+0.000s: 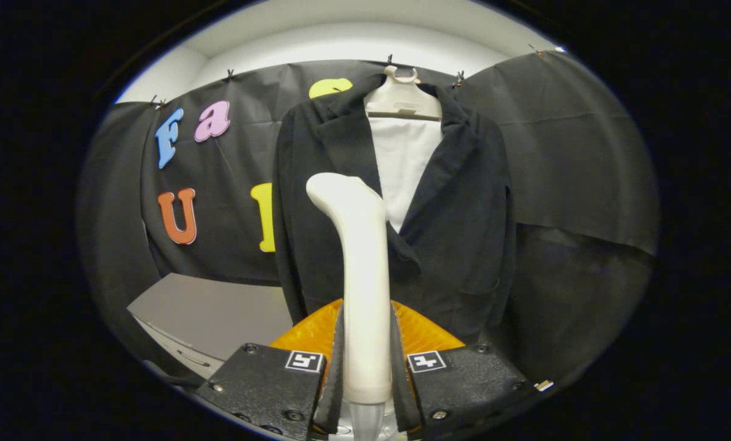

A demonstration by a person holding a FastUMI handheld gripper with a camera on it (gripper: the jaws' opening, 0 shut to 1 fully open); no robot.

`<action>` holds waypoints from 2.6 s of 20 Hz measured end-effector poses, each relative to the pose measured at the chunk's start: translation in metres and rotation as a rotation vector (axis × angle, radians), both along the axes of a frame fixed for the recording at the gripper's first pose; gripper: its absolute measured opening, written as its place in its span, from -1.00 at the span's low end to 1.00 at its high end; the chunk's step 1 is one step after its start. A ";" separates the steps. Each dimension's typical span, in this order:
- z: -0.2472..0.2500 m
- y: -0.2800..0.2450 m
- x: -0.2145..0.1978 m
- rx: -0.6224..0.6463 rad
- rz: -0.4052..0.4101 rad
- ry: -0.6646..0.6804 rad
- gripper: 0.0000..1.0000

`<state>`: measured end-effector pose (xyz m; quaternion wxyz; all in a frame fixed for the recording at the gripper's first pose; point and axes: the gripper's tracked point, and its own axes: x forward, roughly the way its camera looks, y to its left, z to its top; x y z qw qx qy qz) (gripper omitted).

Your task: Iron the clothes twice with a garment steamer, once on the left side and once on the right side.

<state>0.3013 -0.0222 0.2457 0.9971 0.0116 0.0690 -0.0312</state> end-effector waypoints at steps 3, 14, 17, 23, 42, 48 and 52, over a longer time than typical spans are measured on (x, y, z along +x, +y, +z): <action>-0.012 -0.002 -0.002 -0.012 -0.002 0.021 -0.26; -0.072 -0.005 -0.006 -0.004 0.002 0.135 -0.26; -0.092 -0.008 -0.005 -0.004 0.003 0.177 -0.26; -0.121 -0.011 -0.004 0.002 0.006 0.225 -0.26; -0.241 -0.013 -0.015 -0.025 0.019 0.427 -0.26; -0.268 -0.010 -0.024 -0.017 0.025 0.482 -0.26; -0.250 -0.019 -0.034 0.031 0.018 0.446 -0.26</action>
